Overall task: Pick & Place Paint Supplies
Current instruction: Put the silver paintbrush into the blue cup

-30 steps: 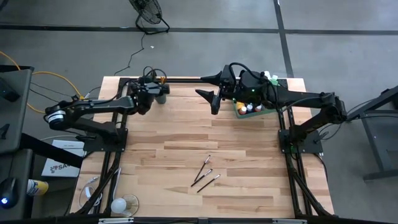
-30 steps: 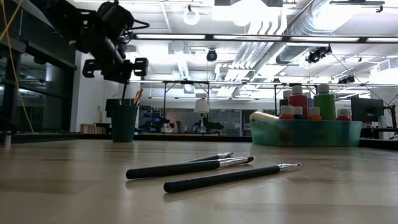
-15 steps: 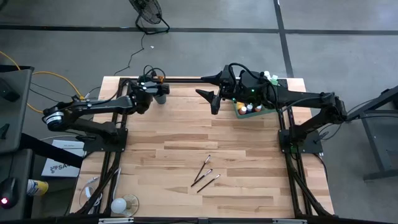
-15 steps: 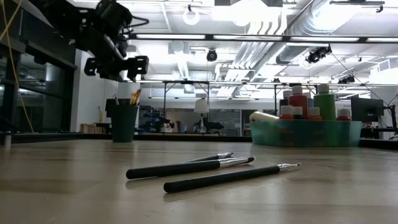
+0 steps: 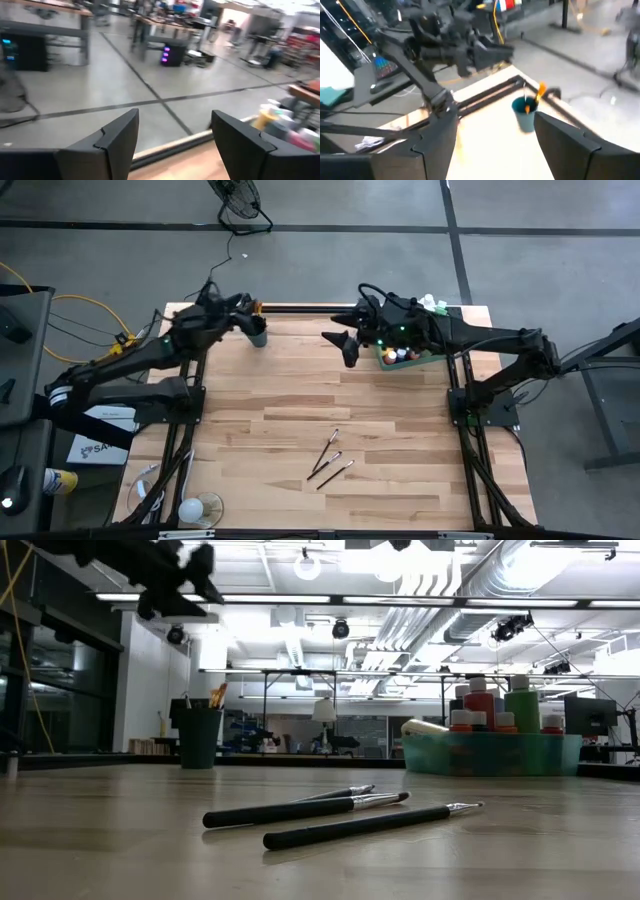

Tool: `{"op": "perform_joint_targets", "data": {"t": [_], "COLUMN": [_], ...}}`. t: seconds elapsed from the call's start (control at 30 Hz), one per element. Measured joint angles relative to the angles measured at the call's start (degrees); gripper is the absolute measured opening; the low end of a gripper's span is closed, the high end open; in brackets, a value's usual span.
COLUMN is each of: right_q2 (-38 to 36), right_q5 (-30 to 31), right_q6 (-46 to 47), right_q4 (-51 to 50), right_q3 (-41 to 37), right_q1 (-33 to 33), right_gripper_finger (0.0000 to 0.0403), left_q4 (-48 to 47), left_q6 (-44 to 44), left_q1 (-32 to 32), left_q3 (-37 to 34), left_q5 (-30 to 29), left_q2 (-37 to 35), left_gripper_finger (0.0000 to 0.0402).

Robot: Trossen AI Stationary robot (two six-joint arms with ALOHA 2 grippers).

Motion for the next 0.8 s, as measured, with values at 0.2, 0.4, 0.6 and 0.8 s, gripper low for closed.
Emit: {"op": "perform_joint_targets", "data": {"t": [0.2, 0.4, 0.6, 0.8], "right_q2": [-0.23, 0.27, 0.67, 0.75], "right_q5": [-4.42, -11.87, -9.53, -6.60], "right_q6": [11.67, 26.53, 42.81, 54.26], "right_q4": [-6.74, -19.27, -35.44, -38.35], "right_q3": [0.00, 0.00, 0.00, -3.71], "right_q1": [0.03, 0.21, 3.27, 8.80], "right_gripper_finger": [0.0258, 0.0258, 0.0258, 0.0258], "left_q4": [-5.35, -9.04, -9.03, -9.09], "left_q6": [-0.02, 0.02, 1.42, 1.46], "left_q1": [0.00, 0.00, 0.00, 0.00], "left_q3": [0.00, -0.01, -0.02, -0.02], "left_q5": [7.42, 11.04, 13.97, 14.35], "left_q2": [-6.79, -9.98, -10.45, -10.45], "left_gripper_finger": [0.0244, 0.0244, 0.0244, 0.0244]}}
